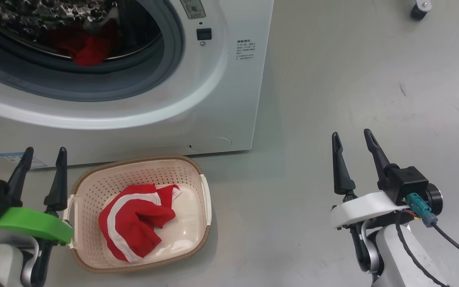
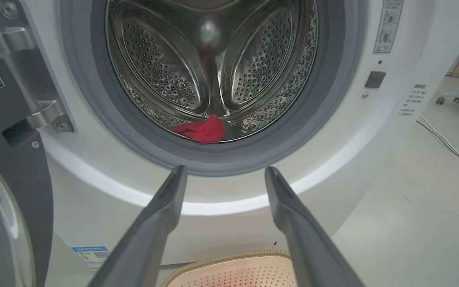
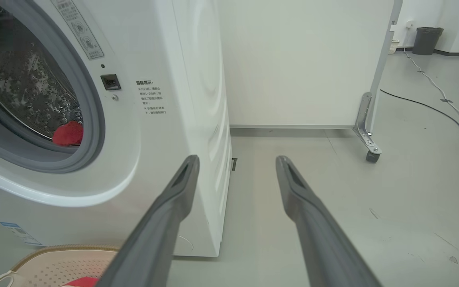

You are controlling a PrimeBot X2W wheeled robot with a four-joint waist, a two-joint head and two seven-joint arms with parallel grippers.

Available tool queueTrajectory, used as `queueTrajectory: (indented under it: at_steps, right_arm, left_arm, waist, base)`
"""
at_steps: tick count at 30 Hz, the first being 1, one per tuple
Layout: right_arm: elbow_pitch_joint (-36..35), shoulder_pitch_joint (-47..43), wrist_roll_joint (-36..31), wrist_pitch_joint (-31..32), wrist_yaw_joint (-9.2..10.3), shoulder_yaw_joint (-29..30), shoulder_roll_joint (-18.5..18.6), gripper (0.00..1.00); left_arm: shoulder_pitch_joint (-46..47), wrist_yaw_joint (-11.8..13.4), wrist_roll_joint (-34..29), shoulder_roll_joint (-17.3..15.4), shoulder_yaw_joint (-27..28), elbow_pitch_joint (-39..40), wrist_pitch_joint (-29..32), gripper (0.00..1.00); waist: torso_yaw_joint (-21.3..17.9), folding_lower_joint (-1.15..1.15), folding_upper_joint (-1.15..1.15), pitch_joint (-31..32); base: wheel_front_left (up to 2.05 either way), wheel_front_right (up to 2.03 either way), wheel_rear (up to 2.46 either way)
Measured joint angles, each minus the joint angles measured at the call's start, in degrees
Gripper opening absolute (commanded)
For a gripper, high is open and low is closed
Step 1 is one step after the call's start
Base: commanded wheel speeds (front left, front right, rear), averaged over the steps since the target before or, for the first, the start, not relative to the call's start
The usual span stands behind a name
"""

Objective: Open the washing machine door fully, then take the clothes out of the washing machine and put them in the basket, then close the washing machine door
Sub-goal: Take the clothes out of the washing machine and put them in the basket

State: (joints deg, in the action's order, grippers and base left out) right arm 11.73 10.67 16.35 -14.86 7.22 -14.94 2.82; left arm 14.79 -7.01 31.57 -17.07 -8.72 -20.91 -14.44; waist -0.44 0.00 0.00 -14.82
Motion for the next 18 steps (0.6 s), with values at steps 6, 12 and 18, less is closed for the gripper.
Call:
queueTrajectory:
  at_steps: [6, 12, 18]
  right_arm:
    - [-0.5, -2.3, -0.4, 0.0, 0.0, 0.7, 0.0, 1.0]
    - [-0.9, -4.4, -0.4, 0.0, 0.0, 0.7, 0.0, 1.0]
    - [-1.5, -5.8, -0.4, 0.0, 0.0, 1.0, -0.1, 1.0]
  left_arm:
    - [-4.6, 0.5, -2.0, 1.4, 3.1, 2.5, 0.0, 1.0]
    - [-9.3, 1.2, -3.6, 2.3, 5.6, 4.3, 0.0, 1.0]
    - [-12.5, 1.2, -5.7, 4.1, 6.8, 5.9, 0.0, 1.0]
  waist:
    - [-0.1, 0.0, 0.0, 3.6]
    - [-0.9, 0.0, 0.0, 6.4]
    - [-2.0, 0.0, 0.0, 8.2]
  base:
    - [0.0, 0.0, 0.0]
    - [0.0, 0.0, 0.0]
    - [0.0, 0.0, 0.0]
